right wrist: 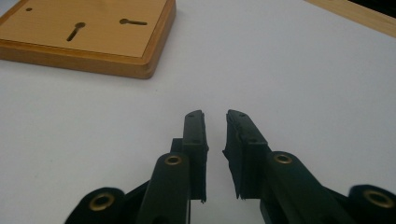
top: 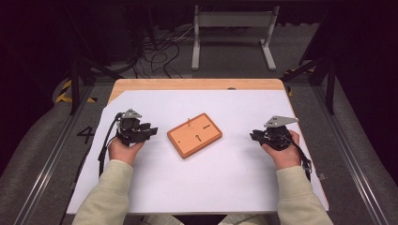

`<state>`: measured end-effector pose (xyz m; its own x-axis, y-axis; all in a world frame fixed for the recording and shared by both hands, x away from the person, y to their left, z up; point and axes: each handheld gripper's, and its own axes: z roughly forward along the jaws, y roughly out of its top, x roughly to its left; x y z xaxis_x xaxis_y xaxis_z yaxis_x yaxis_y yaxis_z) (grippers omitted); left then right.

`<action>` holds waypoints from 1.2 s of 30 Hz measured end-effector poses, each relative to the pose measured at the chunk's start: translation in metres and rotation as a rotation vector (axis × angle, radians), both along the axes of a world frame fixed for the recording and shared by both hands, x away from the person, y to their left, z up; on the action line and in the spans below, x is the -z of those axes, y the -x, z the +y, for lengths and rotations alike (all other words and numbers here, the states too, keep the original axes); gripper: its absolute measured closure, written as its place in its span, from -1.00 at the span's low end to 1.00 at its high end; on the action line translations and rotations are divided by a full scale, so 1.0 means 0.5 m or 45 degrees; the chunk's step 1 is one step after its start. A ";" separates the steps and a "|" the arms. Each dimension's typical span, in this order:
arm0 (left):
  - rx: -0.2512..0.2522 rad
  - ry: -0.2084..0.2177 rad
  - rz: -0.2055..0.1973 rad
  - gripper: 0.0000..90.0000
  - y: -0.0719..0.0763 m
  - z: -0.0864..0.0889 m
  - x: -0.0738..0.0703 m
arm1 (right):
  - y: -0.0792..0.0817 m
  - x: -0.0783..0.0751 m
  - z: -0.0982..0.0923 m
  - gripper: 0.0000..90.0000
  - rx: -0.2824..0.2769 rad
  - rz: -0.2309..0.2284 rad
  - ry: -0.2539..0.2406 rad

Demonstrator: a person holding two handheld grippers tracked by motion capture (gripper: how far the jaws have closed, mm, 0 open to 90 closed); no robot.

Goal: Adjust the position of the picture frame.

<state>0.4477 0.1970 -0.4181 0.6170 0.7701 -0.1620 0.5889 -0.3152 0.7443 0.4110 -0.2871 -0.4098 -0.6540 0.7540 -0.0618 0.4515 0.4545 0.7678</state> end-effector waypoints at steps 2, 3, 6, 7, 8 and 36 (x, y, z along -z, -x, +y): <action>0.027 -0.007 0.015 0.47 -0.006 -0.005 0.001 | 0.010 -0.004 -0.008 0.75 0.002 -0.001 -0.006; 0.027 -0.007 0.015 0.54 -0.006 -0.005 0.001 | 0.010 -0.004 -0.008 0.75 0.002 -0.001 -0.006; 0.081 -0.044 0.017 0.78 -0.009 -0.026 -0.002 | 0.026 -0.013 -0.020 0.76 0.003 -0.010 -0.019; 0.086 -0.054 0.018 0.84 -0.010 -0.030 -0.003 | 0.029 -0.014 -0.023 0.75 0.005 -0.011 -0.023; 0.095 -0.063 0.022 0.89 -0.012 -0.037 -0.003 | 0.032 -0.014 -0.024 0.75 0.008 -0.011 -0.026; 0.045 0.049 0.187 0.99 -0.102 -0.066 0.065 | 0.098 -0.005 -0.085 0.69 0.095 0.022 -0.036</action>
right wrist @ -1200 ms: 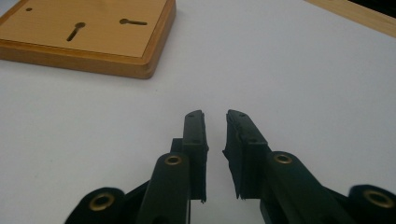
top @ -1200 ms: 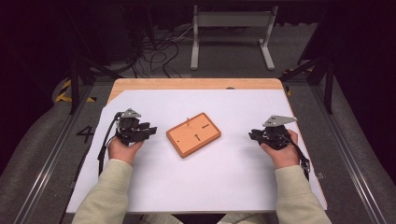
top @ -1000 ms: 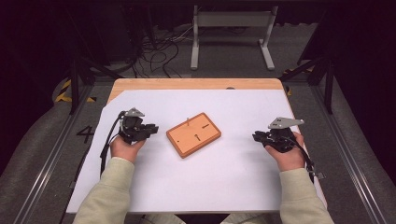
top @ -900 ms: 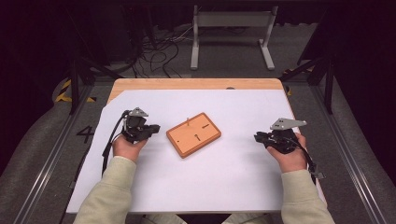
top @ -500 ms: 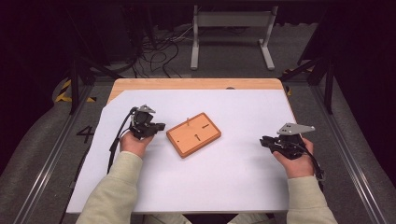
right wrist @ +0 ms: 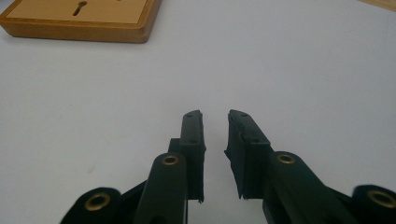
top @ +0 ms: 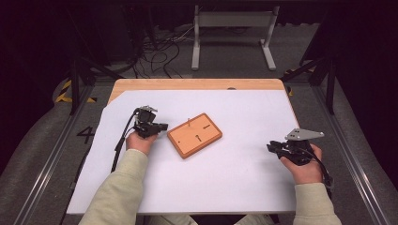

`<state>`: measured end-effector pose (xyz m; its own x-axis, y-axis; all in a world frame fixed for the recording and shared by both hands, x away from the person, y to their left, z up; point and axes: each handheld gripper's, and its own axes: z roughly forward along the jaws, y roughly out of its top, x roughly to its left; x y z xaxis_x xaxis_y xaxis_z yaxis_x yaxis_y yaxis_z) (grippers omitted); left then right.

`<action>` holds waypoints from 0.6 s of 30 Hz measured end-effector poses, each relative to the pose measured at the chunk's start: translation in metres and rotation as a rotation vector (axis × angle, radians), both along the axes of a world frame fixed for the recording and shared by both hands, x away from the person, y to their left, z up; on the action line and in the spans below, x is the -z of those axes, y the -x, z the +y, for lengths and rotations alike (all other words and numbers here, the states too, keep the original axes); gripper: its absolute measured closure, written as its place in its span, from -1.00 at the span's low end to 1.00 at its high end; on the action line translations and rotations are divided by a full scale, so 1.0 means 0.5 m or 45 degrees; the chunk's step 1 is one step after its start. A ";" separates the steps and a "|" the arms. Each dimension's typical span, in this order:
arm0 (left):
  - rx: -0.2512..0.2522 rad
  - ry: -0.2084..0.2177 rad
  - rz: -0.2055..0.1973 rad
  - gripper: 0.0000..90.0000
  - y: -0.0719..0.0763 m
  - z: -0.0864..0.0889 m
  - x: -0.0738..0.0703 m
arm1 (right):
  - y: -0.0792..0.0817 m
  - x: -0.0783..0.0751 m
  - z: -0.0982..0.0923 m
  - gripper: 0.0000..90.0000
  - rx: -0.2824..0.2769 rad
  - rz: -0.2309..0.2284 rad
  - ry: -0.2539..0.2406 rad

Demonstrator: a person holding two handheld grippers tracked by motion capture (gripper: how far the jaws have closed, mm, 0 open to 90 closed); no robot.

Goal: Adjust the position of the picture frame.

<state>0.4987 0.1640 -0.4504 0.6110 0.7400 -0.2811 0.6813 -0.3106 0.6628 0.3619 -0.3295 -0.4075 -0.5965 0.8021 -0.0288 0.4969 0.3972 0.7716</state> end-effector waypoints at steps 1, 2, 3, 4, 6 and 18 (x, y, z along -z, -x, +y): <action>0.000 0.019 -0.001 0.99 -0.003 0.002 0.002 | 0.001 0.000 -0.001 0.69 0.000 0.004 -0.001; 0.003 0.039 0.009 0.99 -0.005 0.003 0.003 | 0.002 0.000 -0.002 0.68 -0.001 0.005 -0.005; 0.002 0.039 0.012 0.99 -0.006 0.004 0.005 | 0.003 0.001 -0.002 0.68 0.003 0.010 -0.008; 0.006 0.036 0.014 0.99 -0.008 0.004 0.007 | 0.003 0.001 -0.003 0.68 0.001 0.009 -0.007; 0.015 0.051 0.028 0.99 -0.010 0.001 0.010 | 0.005 0.002 -0.003 0.68 0.005 0.009 -0.007; 0.104 0.017 0.077 0.99 -0.015 -0.020 0.014 | 0.009 -0.001 -0.005 0.68 0.002 0.005 -0.014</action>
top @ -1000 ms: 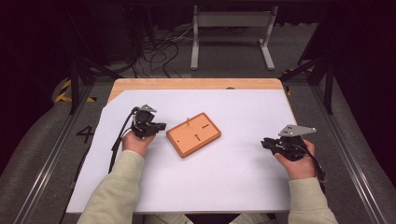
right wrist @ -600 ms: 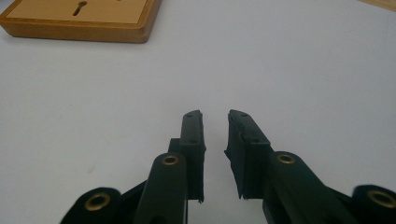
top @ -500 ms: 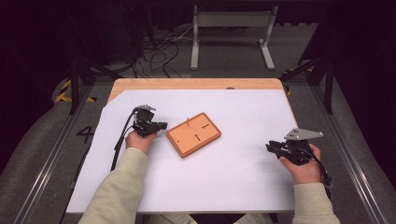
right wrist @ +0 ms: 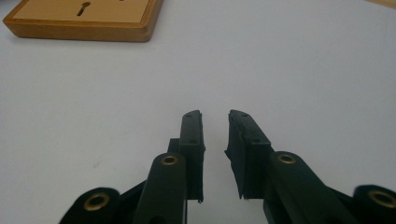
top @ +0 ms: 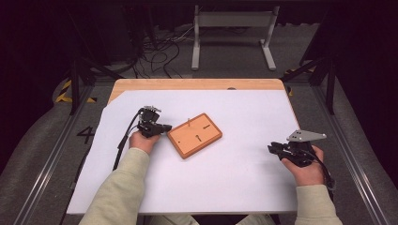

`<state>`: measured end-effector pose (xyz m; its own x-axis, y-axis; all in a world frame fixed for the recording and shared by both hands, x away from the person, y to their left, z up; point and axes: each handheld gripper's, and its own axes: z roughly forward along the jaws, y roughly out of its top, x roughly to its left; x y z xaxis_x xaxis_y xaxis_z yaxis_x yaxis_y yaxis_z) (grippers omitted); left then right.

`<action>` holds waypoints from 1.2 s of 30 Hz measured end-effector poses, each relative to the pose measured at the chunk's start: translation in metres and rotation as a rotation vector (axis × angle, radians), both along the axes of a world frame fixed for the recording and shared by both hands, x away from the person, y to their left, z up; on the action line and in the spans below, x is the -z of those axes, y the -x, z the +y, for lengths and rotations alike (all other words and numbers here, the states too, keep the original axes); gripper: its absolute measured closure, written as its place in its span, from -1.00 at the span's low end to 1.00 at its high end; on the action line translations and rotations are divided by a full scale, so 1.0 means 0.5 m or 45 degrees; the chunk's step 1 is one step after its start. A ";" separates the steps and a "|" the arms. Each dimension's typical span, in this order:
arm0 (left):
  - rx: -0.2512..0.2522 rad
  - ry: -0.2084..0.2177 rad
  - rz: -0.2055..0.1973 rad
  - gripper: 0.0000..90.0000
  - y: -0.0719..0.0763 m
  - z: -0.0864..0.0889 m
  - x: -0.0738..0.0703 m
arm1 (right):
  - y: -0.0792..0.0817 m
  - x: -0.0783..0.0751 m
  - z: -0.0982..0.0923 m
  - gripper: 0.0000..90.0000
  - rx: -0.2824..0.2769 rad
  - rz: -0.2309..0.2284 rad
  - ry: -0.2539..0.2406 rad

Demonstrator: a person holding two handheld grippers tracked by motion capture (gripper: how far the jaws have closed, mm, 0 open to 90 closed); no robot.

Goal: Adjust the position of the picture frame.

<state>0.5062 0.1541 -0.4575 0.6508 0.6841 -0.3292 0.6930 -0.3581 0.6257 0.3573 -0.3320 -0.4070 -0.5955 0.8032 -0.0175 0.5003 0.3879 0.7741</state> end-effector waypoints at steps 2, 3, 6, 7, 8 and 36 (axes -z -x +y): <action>0.028 -0.008 0.004 0.99 0.003 -0.008 0.000 | 0.000 0.000 0.000 0.68 -0.003 -0.005 -0.003; 0.049 -0.018 0.005 0.99 0.005 -0.012 -0.001 | 0.000 -0.001 -0.001 0.68 -0.003 -0.002 -0.006; 0.094 -0.048 0.029 0.99 0.016 -0.021 -0.006 | -0.002 -0.002 0.000 0.68 -0.007 -0.004 -0.011; 0.094 -0.048 0.029 0.99 0.016 -0.021 -0.006 | -0.002 -0.003 0.000 0.68 -0.009 -0.005 -0.009; 0.115 -0.055 0.039 0.99 0.020 -0.023 -0.008 | -0.002 -0.003 0.000 0.68 -0.009 -0.005 -0.009; 0.470 -0.225 0.174 0.99 0.129 -0.100 -0.030 | -0.030 -0.011 0.031 0.68 -0.084 -0.009 -0.015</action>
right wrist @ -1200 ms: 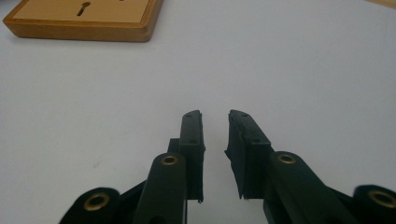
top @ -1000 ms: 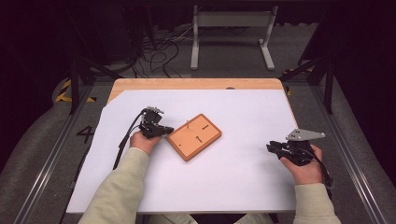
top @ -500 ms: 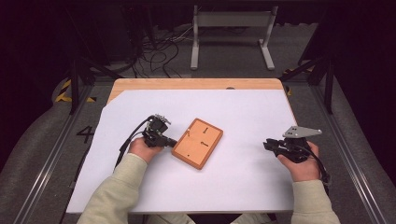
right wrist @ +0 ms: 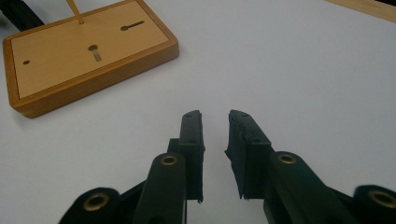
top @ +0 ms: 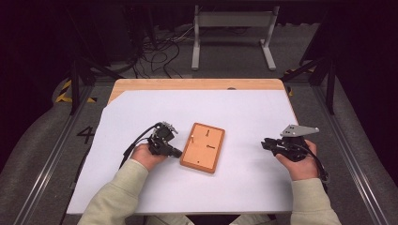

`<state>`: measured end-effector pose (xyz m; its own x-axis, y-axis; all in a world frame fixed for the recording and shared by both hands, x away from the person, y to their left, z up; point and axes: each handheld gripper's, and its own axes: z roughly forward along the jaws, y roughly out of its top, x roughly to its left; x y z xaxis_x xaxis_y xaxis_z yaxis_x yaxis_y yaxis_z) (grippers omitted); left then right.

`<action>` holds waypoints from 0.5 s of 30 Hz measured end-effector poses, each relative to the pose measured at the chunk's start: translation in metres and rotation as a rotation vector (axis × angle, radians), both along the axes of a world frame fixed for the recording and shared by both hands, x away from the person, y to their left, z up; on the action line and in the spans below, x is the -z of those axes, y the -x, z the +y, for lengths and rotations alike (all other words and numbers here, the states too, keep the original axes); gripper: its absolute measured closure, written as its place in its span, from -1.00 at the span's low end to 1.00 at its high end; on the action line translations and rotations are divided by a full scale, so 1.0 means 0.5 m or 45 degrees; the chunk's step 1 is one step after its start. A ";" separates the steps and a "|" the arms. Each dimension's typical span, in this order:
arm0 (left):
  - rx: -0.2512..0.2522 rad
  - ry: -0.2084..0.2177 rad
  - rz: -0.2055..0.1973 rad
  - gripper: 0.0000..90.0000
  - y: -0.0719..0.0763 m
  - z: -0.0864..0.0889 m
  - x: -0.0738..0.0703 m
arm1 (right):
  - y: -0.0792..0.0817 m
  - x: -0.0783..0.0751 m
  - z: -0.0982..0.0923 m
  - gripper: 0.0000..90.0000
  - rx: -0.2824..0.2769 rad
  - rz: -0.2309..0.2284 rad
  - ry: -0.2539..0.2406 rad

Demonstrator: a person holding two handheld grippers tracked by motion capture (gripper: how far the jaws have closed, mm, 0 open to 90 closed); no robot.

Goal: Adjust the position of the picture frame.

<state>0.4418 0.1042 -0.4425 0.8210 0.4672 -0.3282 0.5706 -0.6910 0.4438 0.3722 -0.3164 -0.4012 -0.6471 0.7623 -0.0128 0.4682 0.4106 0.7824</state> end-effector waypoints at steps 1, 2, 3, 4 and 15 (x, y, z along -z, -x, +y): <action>0.035 -0.008 0.005 0.99 0.005 -0.009 -0.001 | -0.001 0.000 0.001 0.68 -0.003 0.001 0.000; 0.035 -0.008 0.005 0.99 0.005 -0.009 -0.001 | -0.001 0.000 0.001 0.68 -0.003 0.001 0.002; 0.050 -0.009 0.007 0.99 0.008 -0.015 -0.001 | -0.001 0.000 0.001 0.68 -0.003 0.001 0.002; 0.070 -0.012 0.014 0.99 0.011 -0.021 -0.001 | 0.000 -0.001 0.002 0.68 -0.006 0.002 0.004; 0.209 -0.018 0.019 0.99 0.041 -0.082 -0.002 | 0.000 -0.001 -0.001 0.67 -0.002 0.005 0.002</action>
